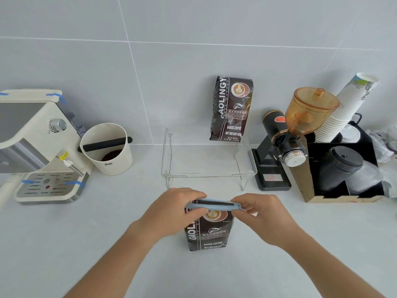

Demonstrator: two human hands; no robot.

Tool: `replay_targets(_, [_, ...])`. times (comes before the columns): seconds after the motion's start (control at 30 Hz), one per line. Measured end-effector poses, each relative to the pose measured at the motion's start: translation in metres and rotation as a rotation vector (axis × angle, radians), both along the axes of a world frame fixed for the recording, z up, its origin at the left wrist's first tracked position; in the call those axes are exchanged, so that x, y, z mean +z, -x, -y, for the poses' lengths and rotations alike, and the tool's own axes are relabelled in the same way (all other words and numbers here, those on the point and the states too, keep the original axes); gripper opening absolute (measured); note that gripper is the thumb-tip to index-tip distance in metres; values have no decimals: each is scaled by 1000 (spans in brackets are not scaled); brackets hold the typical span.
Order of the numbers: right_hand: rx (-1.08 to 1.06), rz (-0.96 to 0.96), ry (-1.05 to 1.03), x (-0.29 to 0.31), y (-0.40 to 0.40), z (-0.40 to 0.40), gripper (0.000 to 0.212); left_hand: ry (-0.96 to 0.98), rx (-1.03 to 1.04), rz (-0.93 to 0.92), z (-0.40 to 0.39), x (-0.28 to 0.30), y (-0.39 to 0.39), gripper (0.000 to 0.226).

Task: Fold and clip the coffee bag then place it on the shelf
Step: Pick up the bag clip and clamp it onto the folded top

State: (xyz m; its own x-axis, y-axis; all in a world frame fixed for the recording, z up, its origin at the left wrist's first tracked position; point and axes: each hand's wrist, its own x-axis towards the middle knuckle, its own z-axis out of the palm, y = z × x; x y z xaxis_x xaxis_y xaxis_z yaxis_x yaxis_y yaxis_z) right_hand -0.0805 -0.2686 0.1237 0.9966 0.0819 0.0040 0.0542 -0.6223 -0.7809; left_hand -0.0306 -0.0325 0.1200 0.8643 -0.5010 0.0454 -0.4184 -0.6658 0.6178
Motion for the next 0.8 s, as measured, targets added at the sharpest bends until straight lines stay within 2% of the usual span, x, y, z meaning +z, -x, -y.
replay_targets(0.1, [-97,-187,-297,-11,-2,8,18,259,168,-219,-15,-15,-2,29])
replay_targets(0.17, [-212,-290,-630,-22,-3,14,16,485,223,-398,-21,-28,-1,30])
replay_targets(0.23, [-333,-406,-980,-36,-4,17,26,642,248,-526,-21,-41,4,35])
replay_targets(0.27, [-380,-463,-1072,-44,-4,17,32,682,258,-562,-21,-48,7,37])
replay_targets(0.33, [-393,-544,-1090,-57,-2,14,35,734,271,-607,-20,-62,15,39])
replay_targets(0.4, [-320,-569,-999,-66,2,7,31,759,270,-636,-19,-75,22,45])
replay_targets(0.53, [-179,-504,-912,-77,11,-3,23,760,303,-670,-17,-97,32,58])
replay_targets(0.57, [-155,-486,-913,-79,13,-4,26,760,317,-677,-17,-102,35,59])
replay_targets(0.63, [-124,-483,-916,-86,17,-3,56,761,336,-696,-16,-109,39,60])
replay_targets(0.67, [-123,-487,-915,-90,20,-2,63,758,340,-699,-16,-112,42,60])
replay_targets(0.7, [-124,-488,-916,-93,22,-1,60,753,349,-697,-15,-114,44,60])
replay_targets(0.77, [-98,-488,-907,-100,27,-2,42,751,374,-689,-14,-119,48,61])
replay_targets(0.8, [-82,-464,-889,-103,28,-2,40,757,391,-687,-14,-122,49,61])
